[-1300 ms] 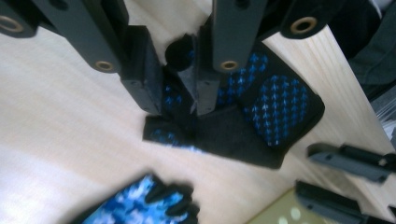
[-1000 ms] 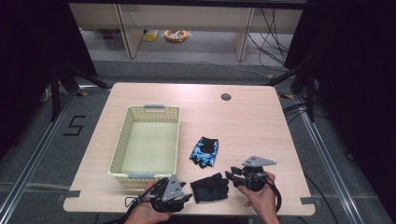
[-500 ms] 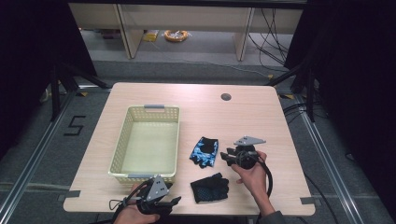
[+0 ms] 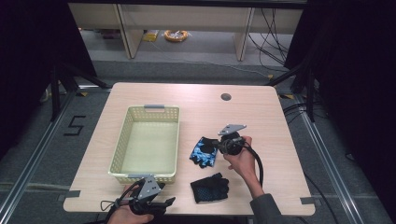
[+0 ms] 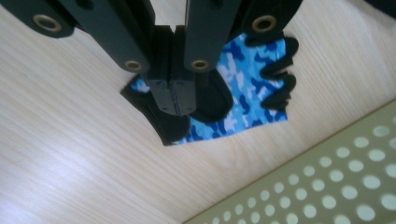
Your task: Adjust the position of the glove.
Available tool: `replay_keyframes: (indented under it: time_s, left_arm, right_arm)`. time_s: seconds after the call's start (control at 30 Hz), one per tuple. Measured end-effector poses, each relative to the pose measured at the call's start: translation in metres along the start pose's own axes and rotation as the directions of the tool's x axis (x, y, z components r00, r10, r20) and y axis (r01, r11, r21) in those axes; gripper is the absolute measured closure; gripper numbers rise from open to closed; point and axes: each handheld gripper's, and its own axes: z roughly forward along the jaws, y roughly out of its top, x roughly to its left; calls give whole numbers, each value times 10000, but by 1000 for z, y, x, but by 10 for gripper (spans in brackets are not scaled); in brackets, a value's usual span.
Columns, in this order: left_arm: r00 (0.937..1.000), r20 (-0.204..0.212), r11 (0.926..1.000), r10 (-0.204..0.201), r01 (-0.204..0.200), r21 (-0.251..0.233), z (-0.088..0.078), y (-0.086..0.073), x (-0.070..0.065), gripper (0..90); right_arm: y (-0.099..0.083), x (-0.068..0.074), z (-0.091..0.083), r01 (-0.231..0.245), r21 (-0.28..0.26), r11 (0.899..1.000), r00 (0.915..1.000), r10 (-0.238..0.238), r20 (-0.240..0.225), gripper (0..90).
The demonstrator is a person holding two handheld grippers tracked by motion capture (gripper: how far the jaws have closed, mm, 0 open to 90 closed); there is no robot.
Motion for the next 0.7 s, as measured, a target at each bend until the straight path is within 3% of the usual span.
replay_keyframes:
  time_s: [0.03,0.2,0.33,0.4,0.47,0.5,0.57,0.63,0.67,0.7]
  left_arm:
    - [10000,38,10000,-57,57,-8,0,0,0,381]
    - [9997,122,9998,-193,193,11,1,0,-1,376]
    - [9999,61,10000,-82,82,29,-1,0,0,369]
    - [9999,15,9998,-119,118,132,-1,-1,1,361]
    - [9998,16,9997,-213,213,73,-2,-1,2,346]
    - [10000,15,9999,48,-48,157,-3,-1,4,337]
    - [9997,87,9997,-227,227,84,-3,-2,3,322]
    - [9989,112,9990,-454,453,30,-3,-3,2,313]
    - [9999,-2,9997,-113,113,209,-4,-3,5,309]
    - [9996,22,9995,-266,265,184,-4,-4,4,307]
  right_arm:
    - [3,0,1,-7,137,9999,9999,9,-165,900]
    - [16,13,18,62,-272,9996,9980,-78,-620,900]
    - [24,30,34,-1,144,9999,9940,16,-1093,900]
    - [27,36,45,362,219,9991,9923,-333,-1190,900]
    - [29,41,52,292,383,9988,9915,-241,-1279,900]
    - [30,40,56,521,289,9982,9900,-478,-1327,900]
    - [31,44,60,180,634,9978,9862,-73,-1651,900]
    - [31,48,64,-341,1029,9941,9861,502,-1585,900]
    - [30,49,68,-115,809,9967,9837,258,-1779,900]
    - [28,50,71,112,947,9954,9859,48,-1675,900]
